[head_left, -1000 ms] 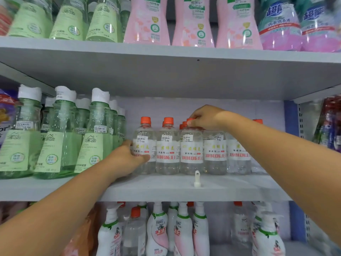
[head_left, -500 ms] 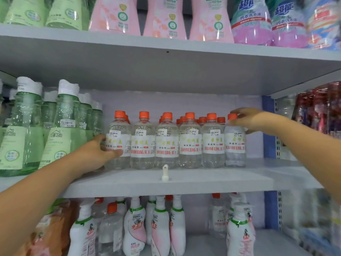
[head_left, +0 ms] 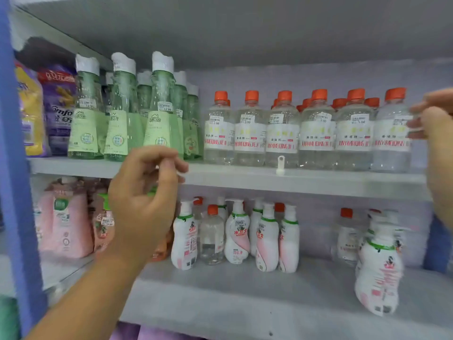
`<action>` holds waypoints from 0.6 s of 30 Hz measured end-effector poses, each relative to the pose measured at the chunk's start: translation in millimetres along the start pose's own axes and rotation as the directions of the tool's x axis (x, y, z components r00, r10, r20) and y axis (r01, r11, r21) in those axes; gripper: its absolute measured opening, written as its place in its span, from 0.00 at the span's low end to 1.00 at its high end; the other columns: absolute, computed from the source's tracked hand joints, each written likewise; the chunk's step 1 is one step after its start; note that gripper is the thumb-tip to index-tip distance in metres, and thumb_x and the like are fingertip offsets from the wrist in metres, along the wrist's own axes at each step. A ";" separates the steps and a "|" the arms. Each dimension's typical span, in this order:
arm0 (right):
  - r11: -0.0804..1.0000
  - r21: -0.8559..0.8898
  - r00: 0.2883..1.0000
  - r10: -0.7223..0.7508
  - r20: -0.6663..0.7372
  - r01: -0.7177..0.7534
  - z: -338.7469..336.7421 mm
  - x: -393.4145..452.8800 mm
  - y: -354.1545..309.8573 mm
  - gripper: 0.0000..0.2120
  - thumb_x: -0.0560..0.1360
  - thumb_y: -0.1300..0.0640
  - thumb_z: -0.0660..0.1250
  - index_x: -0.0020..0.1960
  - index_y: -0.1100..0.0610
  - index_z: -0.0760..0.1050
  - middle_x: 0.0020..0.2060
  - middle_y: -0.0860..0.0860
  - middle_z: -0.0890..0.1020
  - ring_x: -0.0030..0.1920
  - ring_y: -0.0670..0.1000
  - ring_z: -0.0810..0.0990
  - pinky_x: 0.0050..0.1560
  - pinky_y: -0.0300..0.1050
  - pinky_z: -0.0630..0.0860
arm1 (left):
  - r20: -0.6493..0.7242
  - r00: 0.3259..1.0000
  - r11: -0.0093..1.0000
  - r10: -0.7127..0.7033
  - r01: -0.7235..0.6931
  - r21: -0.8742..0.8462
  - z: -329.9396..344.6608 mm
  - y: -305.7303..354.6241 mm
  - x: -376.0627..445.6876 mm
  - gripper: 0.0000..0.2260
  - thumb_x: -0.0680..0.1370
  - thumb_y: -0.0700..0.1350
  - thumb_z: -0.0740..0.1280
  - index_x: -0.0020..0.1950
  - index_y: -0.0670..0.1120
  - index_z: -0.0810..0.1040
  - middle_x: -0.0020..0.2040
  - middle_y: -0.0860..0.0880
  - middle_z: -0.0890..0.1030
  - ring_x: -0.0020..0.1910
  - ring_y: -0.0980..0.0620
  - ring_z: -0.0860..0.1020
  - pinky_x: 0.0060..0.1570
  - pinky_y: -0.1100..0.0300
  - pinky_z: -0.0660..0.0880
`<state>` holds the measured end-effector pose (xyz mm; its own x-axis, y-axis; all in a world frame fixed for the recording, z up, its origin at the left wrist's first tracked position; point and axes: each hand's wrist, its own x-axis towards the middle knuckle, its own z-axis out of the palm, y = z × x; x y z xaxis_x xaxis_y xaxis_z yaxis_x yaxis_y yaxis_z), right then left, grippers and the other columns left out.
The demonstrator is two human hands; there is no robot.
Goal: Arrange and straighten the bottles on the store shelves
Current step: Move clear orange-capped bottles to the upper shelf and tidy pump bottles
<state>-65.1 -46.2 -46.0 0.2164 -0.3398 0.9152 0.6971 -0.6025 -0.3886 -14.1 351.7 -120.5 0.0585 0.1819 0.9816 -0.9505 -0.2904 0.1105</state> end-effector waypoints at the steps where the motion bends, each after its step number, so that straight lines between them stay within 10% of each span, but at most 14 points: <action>1: 0.995 0.068 0.995 -0.082 0.062 0.078 8.9 -45.5 -12.6 0.10 0.82 0.44 0.63 0.59 0.46 0.77 0.50 0.42 0.82 0.48 0.47 0.81 0.55 0.44 0.79 | 0.032 0.999 0.999 -0.037 0.036 0.034 -10.1 -3.4 -35.1 0.08 0.85 0.47 0.64 0.58 0.60 0.78 0.48 0.57 0.84 0.46 0.52 0.84 0.46 0.65 0.79; 5: 0.965 -0.060 0.870 -0.201 0.450 0.254 90.4 -190.3 -10.2 0.06 0.80 0.52 0.64 0.52 0.40 0.75 0.45 0.37 0.79 0.42 0.44 0.79 0.42 0.34 0.73 | 0.163 0.766 0.760 -0.622 0.542 0.358 -21.8 -61.5 -138.4 0.14 0.80 0.49 0.71 0.64 0.60 0.74 0.56 0.60 0.79 0.56 0.57 0.80 0.55 0.61 0.78; 10: 0.809 -0.244 0.754 0.588 0.293 -0.536 177.5 -225.5 64.8 0.13 0.77 0.59 0.71 0.61 0.50 0.78 0.59 0.51 0.79 0.54 0.56 0.81 0.57 0.52 0.80 | 0.219 0.446 0.496 -0.868 0.750 0.437 -21.9 -133.5 -173.8 0.34 0.76 0.52 0.76 0.77 0.53 0.65 0.61 0.51 0.82 0.57 0.48 0.81 0.57 0.52 0.77; 18: 0.647 -0.674 0.810 0.574 0.122 -0.357 196.6 -246.8 118.6 0.38 0.74 0.40 0.73 0.77 0.55 0.65 0.70 0.54 0.74 0.68 0.56 0.76 0.60 0.53 0.79 | 0.313 0.408 0.513 -0.858 0.716 0.474 -11.4 -147.2 -173.6 0.23 0.69 0.51 0.82 0.56 0.62 0.73 0.51 0.57 0.83 0.48 0.57 0.83 0.49 0.59 0.79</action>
<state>98.5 108.2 -297.1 0.6585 -0.5331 0.5313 -0.0870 -0.7551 -0.6498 112.2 373.6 -308.9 0.9348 0.0297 0.3539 -0.3007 -0.4641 0.8332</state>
